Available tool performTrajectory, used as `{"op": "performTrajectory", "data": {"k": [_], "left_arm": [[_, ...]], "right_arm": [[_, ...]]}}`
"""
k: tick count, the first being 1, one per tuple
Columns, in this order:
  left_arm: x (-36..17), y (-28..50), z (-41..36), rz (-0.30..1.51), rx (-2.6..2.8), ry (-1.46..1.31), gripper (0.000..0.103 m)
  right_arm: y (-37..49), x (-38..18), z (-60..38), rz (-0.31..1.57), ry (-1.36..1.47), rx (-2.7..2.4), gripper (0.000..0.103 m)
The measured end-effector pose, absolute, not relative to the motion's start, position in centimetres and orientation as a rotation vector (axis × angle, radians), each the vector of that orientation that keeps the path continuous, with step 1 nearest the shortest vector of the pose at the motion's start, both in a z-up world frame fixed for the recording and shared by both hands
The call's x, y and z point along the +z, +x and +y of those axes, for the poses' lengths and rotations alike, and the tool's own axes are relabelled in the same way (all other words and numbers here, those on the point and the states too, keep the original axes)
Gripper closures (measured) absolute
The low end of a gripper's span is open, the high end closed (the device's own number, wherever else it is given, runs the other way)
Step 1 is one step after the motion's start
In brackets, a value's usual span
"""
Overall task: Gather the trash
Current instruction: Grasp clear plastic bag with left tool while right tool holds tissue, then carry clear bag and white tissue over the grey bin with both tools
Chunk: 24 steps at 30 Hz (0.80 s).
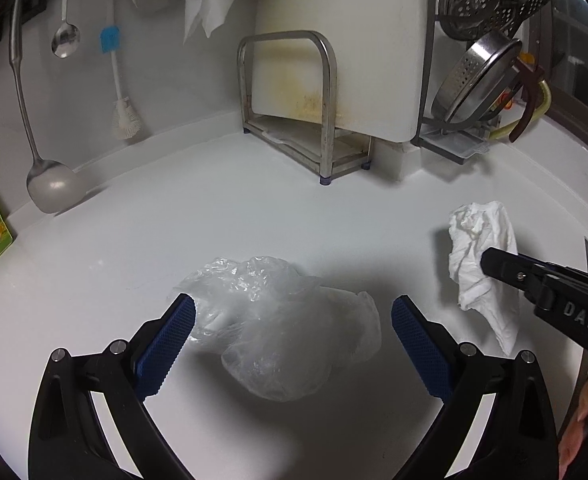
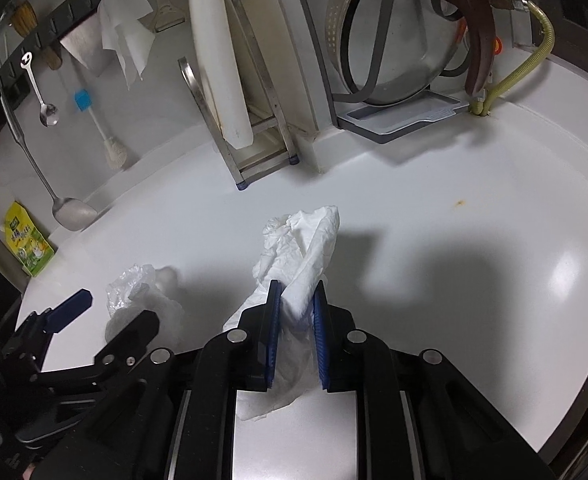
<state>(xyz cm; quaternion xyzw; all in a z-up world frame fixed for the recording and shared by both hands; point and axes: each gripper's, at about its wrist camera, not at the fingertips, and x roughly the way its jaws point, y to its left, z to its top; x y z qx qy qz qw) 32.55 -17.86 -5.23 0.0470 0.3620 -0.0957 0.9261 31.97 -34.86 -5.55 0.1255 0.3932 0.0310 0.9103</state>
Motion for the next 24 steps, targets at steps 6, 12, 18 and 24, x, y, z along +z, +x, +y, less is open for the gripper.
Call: {"op": "performTrajectory", "data": {"k": [6, 12, 18, 24], "left_arm": [[-6.2, 33.9, -18.3, 0.784, -0.163, 0.120, 0.006], [-6.7, 34.3, -18.4, 0.803, -0.165, 0.132, 0.020], [-7.0, 34.8, -18.3, 0.835, -0.198, 0.106, 0.055], [-6.7, 34.4, -17.9, 0.816, -0.209, 0.082, 0.066]], "right_arm": [[31.9, -5.7, -35.5, 0.813, 0.297, 0.072, 0.088], [32.0, -5.6, -35.2, 0.810, 0.291, 0.082, 0.088], [32.0, -5.7, -35.0, 0.816, 0.280, 0.085, 0.088], [32.1, -5.6, -35.0, 0.816, 0.279, 0.086, 0.088]]}}
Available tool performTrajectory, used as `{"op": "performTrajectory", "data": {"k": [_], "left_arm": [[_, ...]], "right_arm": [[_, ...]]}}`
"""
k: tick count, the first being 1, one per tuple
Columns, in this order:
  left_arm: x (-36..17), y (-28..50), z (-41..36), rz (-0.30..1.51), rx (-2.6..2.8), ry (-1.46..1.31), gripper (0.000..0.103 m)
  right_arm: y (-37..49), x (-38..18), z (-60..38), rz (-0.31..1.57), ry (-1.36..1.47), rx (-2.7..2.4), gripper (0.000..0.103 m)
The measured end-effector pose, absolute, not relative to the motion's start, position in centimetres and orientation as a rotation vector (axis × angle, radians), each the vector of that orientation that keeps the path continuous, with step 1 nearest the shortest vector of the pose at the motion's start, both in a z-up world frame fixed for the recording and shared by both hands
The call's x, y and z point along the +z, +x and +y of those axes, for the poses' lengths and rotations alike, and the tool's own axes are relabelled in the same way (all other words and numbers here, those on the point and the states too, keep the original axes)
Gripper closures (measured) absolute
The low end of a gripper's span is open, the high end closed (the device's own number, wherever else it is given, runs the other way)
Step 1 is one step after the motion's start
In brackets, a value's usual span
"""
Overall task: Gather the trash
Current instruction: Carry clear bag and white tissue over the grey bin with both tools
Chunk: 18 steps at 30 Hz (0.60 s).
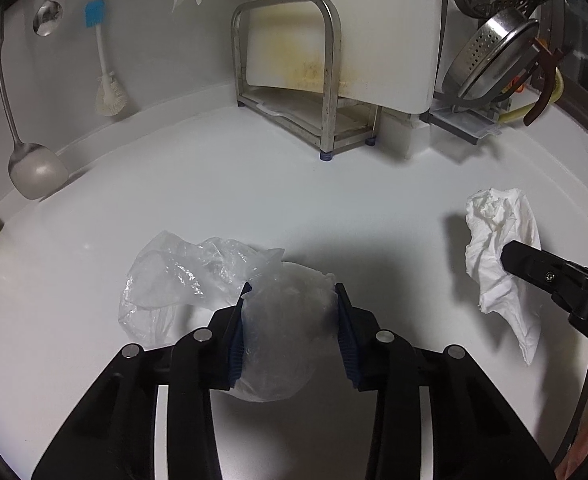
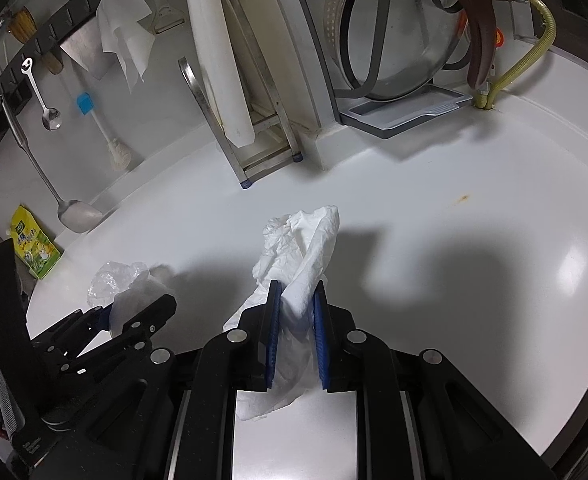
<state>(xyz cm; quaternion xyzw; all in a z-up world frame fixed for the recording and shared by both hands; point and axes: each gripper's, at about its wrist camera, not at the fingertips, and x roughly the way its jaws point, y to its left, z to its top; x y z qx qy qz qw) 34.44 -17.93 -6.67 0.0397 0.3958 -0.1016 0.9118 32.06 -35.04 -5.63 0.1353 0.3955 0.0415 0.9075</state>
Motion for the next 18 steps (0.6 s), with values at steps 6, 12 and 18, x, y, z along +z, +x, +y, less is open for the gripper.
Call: {"op": "performTrajectory", "data": {"k": [6, 12, 18], "left_arm": [[-5.8, 33.3, -17.3, 0.753, -0.184, 0.089, 0.066], [-4.5, 31.8, -16.3, 0.684, -0.166, 0.102, 0.066], [-3.3, 29.4, -14.5, 0.639, -0.167, 0.093, 0.066]], "right_arm": [[31.9, -5.6, -35.0, 0.806, 0.278, 0.082, 0.088], [31.4, -4.8, -34.3, 0.778, 0.248, 0.086, 0.088], [30.1, -3.8, -33.5, 0.747, 0.229, 0.092, 0.088]]}}
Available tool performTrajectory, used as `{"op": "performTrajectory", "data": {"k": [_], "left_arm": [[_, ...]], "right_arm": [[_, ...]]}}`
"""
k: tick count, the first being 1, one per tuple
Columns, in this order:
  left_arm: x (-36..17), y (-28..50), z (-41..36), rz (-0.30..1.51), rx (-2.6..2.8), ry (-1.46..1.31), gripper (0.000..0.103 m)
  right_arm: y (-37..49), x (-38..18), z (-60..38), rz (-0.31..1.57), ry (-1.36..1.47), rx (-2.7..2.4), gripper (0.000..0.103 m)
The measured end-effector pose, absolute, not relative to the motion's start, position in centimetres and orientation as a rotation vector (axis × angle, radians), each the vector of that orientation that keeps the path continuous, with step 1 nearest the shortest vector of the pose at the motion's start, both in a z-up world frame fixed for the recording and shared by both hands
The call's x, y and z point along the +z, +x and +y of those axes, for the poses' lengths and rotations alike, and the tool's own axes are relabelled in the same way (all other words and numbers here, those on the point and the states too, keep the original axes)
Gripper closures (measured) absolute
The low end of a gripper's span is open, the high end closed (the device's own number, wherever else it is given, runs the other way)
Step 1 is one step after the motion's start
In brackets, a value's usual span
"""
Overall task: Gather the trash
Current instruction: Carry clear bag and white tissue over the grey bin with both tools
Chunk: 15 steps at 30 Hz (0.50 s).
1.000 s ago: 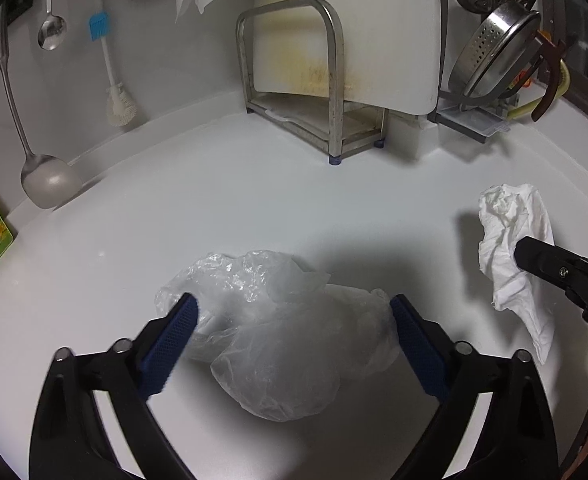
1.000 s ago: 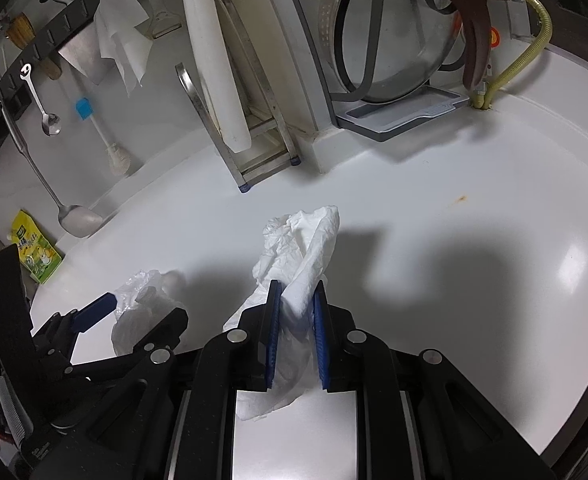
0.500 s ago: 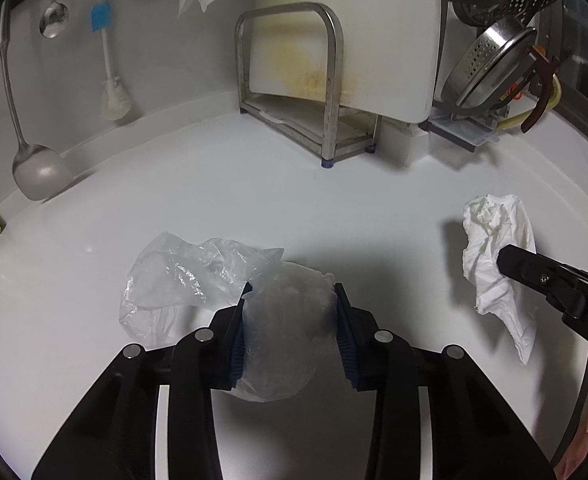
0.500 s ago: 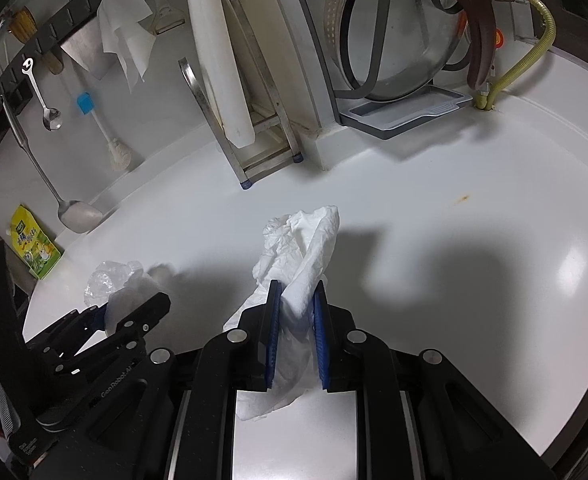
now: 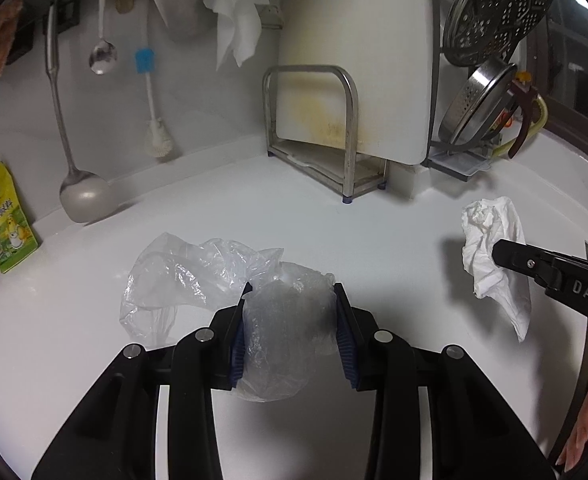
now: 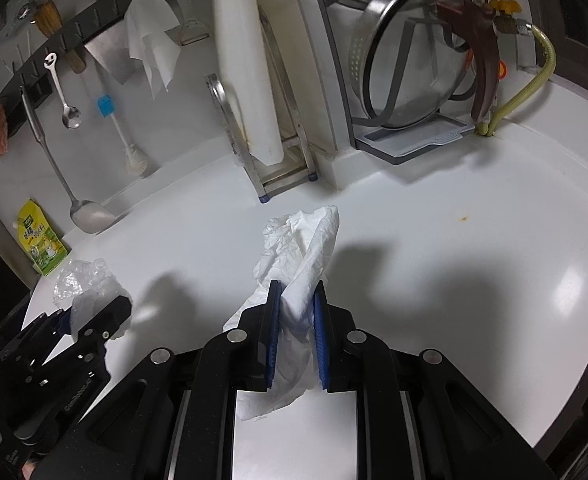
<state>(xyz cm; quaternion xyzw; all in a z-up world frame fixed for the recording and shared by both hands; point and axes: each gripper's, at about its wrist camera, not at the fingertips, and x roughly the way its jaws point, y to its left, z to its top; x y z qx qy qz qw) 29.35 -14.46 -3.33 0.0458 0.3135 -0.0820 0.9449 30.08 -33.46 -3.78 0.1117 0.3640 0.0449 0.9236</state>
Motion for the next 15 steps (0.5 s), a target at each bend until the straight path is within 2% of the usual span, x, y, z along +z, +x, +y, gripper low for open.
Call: {"op": "performTrajectory", "data": {"k": [7, 15], "left_arm": [[-1.6, 22.3, -10.9, 0.595, -0.185, 0.096, 0.066], [-0.6, 12.3, -7.1, 0.606, -0.244, 0.049, 0.066]], "right_arm": [[24.9, -2.6, -31.5, 0.718, 0.188, 0.101, 0.088], [12.6, -2.3, -28.0, 0.675, 0.212, 0.124, 0.088]]}}
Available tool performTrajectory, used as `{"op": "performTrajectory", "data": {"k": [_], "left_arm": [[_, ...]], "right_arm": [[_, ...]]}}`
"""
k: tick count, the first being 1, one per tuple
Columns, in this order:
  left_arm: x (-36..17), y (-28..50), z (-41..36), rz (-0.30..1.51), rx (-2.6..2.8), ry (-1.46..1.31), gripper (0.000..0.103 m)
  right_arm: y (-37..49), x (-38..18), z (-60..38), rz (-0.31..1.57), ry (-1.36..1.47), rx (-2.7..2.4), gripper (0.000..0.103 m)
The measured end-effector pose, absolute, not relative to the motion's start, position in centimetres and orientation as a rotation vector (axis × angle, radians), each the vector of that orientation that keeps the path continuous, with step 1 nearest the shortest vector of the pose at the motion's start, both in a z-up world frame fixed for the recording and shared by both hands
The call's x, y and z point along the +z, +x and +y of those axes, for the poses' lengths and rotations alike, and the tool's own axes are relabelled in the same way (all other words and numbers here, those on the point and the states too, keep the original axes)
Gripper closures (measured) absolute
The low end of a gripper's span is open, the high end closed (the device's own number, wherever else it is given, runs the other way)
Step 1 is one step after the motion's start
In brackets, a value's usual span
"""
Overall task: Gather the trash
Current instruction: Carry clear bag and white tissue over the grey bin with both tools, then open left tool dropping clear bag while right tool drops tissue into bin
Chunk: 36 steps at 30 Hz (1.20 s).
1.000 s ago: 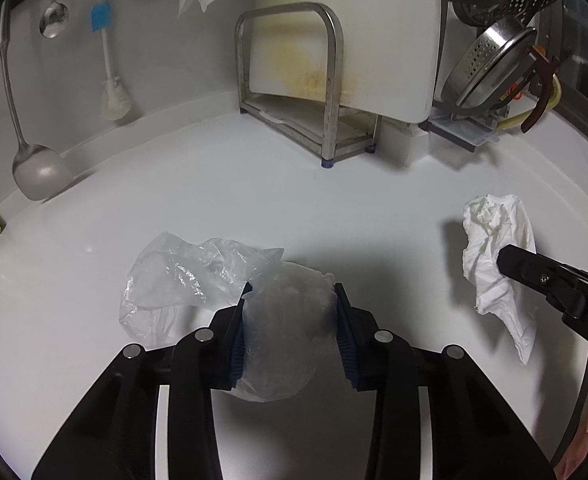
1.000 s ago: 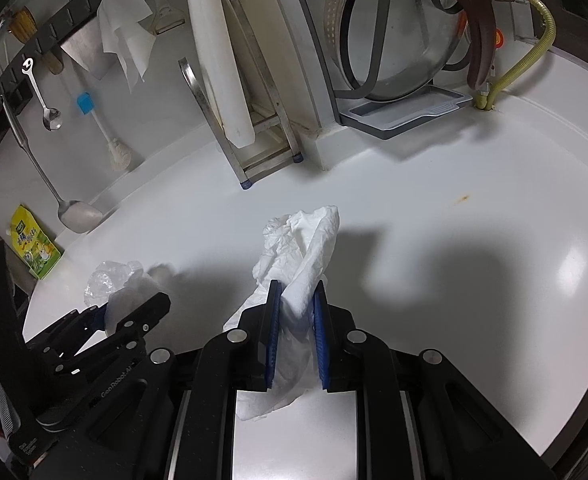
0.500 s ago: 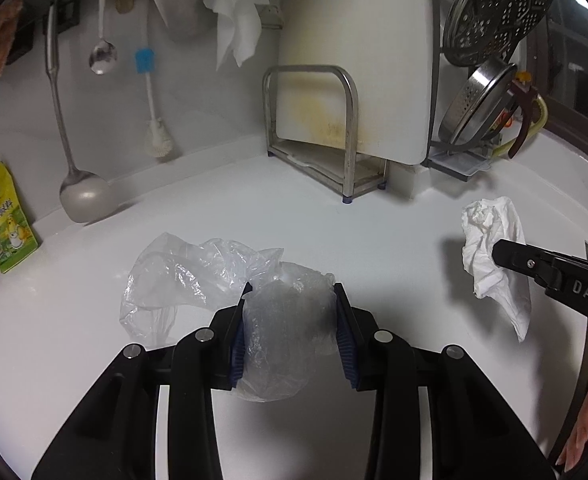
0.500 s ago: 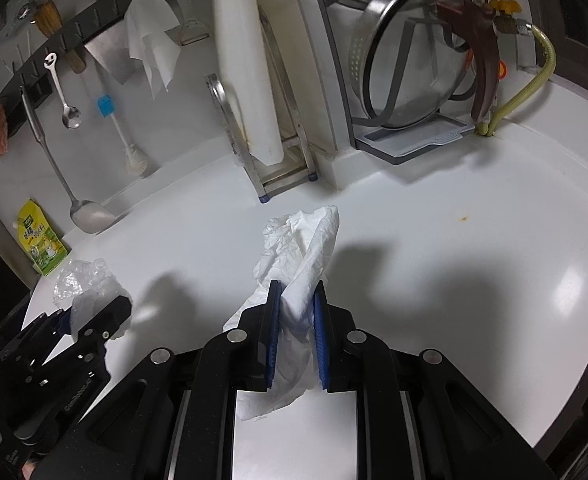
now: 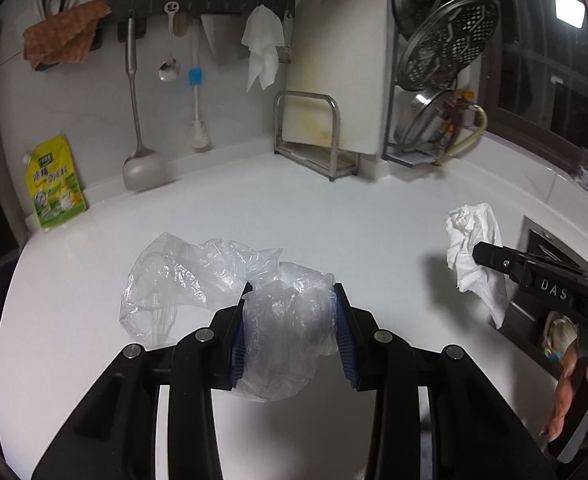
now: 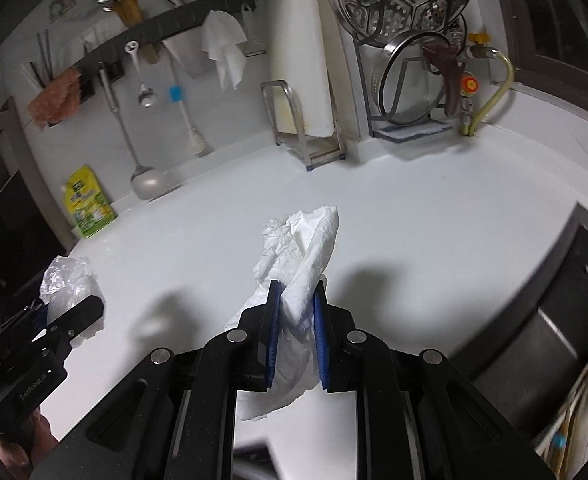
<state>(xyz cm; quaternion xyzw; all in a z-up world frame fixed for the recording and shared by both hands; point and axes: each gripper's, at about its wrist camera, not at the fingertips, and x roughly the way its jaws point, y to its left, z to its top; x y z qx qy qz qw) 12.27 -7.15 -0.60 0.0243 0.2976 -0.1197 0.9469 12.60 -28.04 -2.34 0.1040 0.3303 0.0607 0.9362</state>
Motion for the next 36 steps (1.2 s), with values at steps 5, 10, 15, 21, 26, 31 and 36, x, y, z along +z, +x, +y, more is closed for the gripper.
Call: {"op": "performTrajectory", "data": {"k": [5, 10, 15, 21, 26, 31, 36], "left_arm": [[-1.3, 6.3, -6.5, 0.616, -0.276, 0.045, 0.066], [-2.4, 1.2, -6.3, 0.633, -0.315, 0.054, 0.066], [-4.0, -2.8, -5.9, 0.649, -0.329, 0.064, 0.066], [-6.1, -5.5, -6.3, 0.705, -0.383, 0.073, 0.066], [-7.3, -6.4, -6.5, 0.726, -0.399, 0.087, 0.066], [-8.5, -6.6, -6.4, 0.753, -0.391, 0.086, 0.065], [-9.1, -6.6, -5.8, 0.785, -0.386, 0.055, 0.059]], "right_arm": [[5.4, -3.5, -26.9, 0.678, 0.238, 0.107, 0.088], [-1.3, -5.1, -25.2, 0.705, 0.227, 0.079, 0.088], [-6.2, -6.5, -23.7, 0.735, 0.222, 0.077, 0.088], [-8.8, -8.5, -22.3, 0.780, 0.201, 0.065, 0.088], [-9.9, -10.1, -21.8, 0.806, 0.211, 0.068, 0.088], [-10.6, -11.4, -21.6, 0.820, 0.235, 0.071, 0.088], [-10.9, -12.0, -21.2, 0.834, 0.229, 0.084, 0.082]]}}
